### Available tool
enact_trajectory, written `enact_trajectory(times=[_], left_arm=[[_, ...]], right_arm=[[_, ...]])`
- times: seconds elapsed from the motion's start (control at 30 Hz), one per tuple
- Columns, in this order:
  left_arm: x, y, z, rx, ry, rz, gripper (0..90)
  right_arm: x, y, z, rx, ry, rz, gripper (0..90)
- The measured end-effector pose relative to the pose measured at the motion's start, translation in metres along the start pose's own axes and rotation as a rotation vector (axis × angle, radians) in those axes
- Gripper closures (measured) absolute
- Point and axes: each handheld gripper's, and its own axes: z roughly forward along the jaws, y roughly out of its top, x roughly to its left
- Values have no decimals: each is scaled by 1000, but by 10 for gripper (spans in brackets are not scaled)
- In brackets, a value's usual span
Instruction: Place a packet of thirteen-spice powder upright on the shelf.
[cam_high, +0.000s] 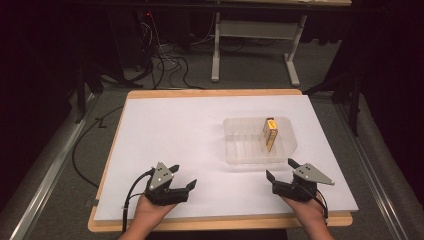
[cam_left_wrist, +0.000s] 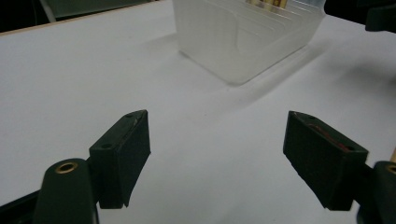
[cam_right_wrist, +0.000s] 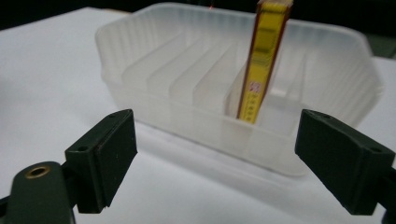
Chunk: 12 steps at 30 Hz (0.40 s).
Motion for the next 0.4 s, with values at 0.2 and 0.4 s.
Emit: enact_trajectory(times=[0.2, 0.4], left_arm=[[1, -7, 6, 25, 11, 1, 229], [5, -2, 2, 12, 18, 28, 228]], right_arm=[[-7, 0, -1, -30, -20, 19, 140], [-10, 2, -3, -44, -33, 23, 145]])
